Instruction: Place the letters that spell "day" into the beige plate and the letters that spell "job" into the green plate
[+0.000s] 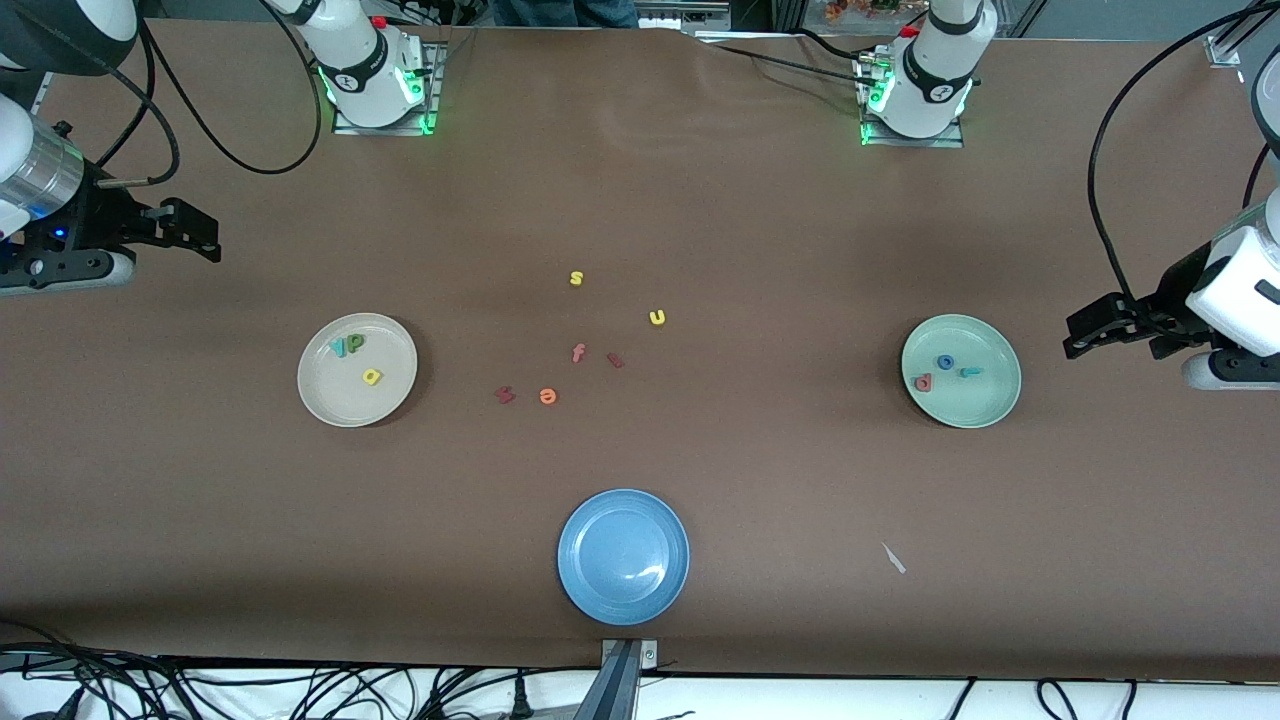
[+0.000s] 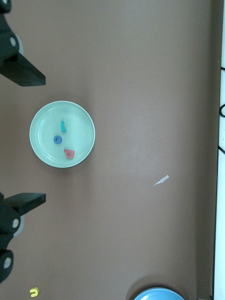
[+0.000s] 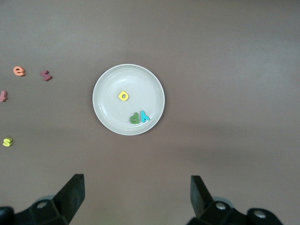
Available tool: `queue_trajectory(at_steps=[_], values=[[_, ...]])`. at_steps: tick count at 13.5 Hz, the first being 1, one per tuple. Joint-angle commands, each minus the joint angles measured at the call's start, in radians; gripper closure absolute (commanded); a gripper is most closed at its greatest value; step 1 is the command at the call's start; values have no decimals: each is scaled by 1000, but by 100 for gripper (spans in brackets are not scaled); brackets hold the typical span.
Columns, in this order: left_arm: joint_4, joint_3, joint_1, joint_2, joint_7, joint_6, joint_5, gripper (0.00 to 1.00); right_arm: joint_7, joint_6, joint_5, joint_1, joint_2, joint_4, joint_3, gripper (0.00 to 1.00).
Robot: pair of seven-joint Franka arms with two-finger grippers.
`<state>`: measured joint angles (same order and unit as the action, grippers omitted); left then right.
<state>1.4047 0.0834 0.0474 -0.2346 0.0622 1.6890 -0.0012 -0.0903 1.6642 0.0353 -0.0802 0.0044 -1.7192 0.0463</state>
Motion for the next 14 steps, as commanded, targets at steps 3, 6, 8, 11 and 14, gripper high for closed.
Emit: queue_trajectory(at_steps=[3,6,8,11,14], values=[[2,-2,-6,11,-18,3,23,0,3,-23,12,4,11,30,1,0],[0,-2,-6,11,-18,3,23,0,-2,-23,12,4,12,30,7,0],[0,-1,-6,11,-18,3,24,0,-2,-24,12,5,12,30,7,0],[0,-1,-6,11,-16,3,23,0,-3,-24,12,5,11,30,9,0],[-1,2,-8,11,-16,3,21,0,-3,-24,12,5,11,30,13,0]])
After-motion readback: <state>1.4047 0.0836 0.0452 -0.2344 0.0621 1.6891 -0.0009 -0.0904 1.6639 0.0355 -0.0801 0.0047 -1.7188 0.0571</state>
